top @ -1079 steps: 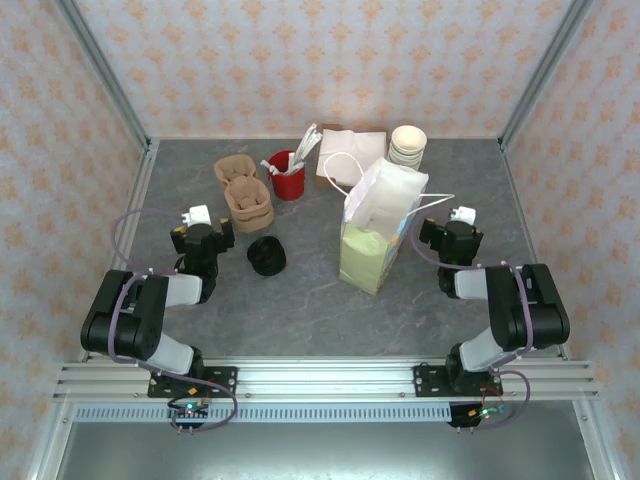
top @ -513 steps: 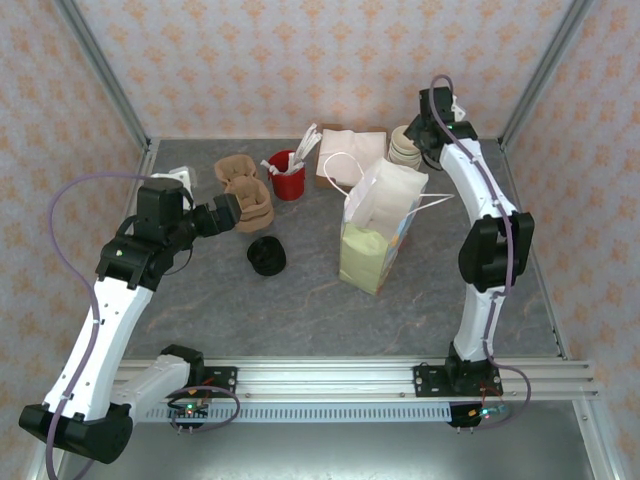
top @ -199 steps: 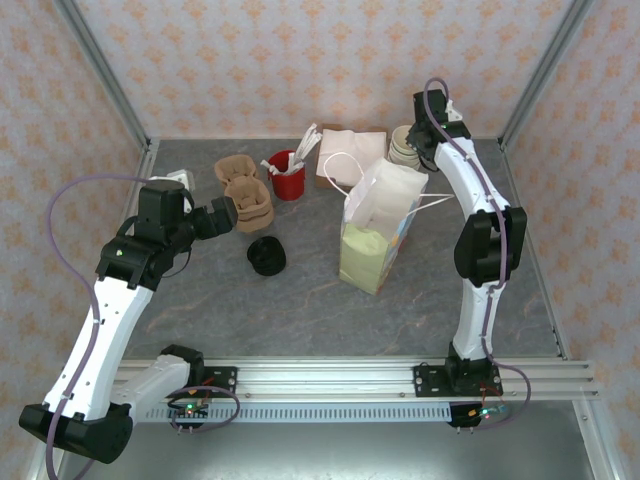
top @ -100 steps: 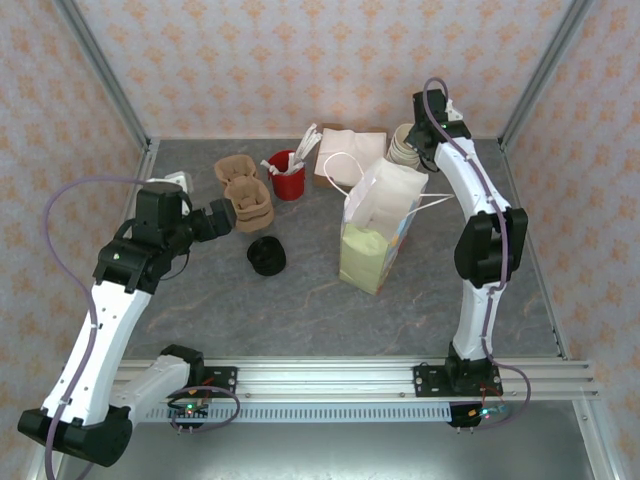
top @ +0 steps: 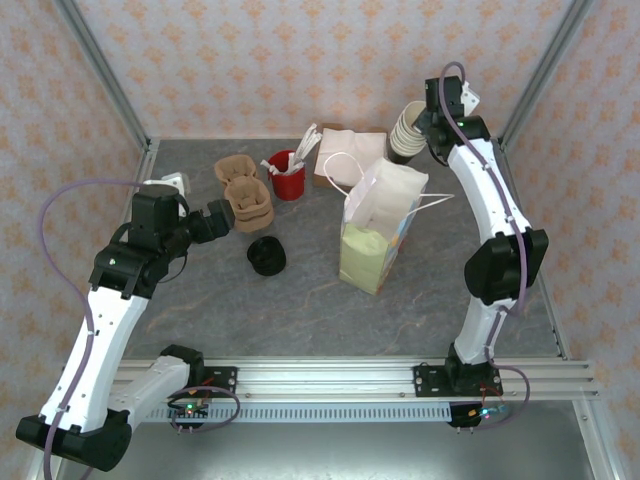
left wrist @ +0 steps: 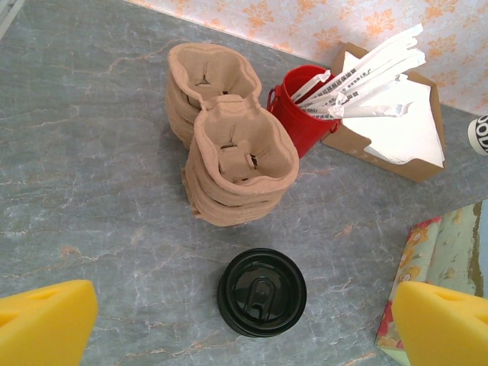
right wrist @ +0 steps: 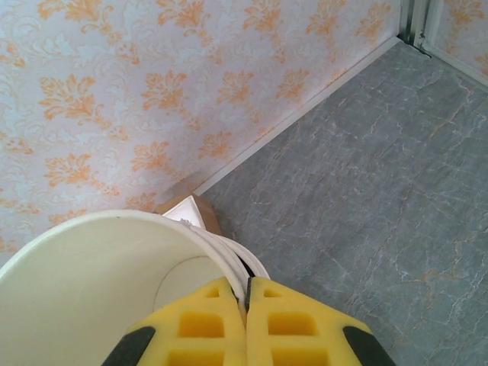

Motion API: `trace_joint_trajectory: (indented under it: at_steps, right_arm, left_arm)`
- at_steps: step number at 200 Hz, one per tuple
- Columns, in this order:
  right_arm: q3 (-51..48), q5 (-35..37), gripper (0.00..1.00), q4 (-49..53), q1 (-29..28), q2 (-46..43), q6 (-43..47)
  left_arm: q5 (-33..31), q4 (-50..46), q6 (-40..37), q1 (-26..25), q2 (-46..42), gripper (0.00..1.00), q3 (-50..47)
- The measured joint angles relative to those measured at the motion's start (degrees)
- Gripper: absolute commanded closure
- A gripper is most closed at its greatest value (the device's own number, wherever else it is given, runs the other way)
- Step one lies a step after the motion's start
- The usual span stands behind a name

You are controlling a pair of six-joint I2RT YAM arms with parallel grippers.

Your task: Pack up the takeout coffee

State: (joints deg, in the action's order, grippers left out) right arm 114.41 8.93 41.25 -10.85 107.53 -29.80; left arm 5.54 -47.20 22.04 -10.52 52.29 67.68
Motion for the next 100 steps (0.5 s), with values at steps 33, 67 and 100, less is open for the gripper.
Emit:
trace_joint_trajectory:
  at_steps: [33, 67, 100]
  right_arm:
    - [0.3, 0.3, 0.96, 0.5, 0.0, 0.7, 0.0]
    - [1.0, 0.4, 0.96, 1.5, 0.0, 3.5, 0.1]
    - [2.5, 0.3, 0.96, 2.8, 0.0, 7.1, 0.5]
  left_arm:
    - [0.0, 0.0, 0.0, 0.0, 0.0, 0.00, -0.1]
    - [0.0, -0.2, 0.0, 0.0, 0.0, 0.00, -0.8]
    - [0.0, -0.2, 0.0, 0.0, 0.0, 0.00, -0.8]
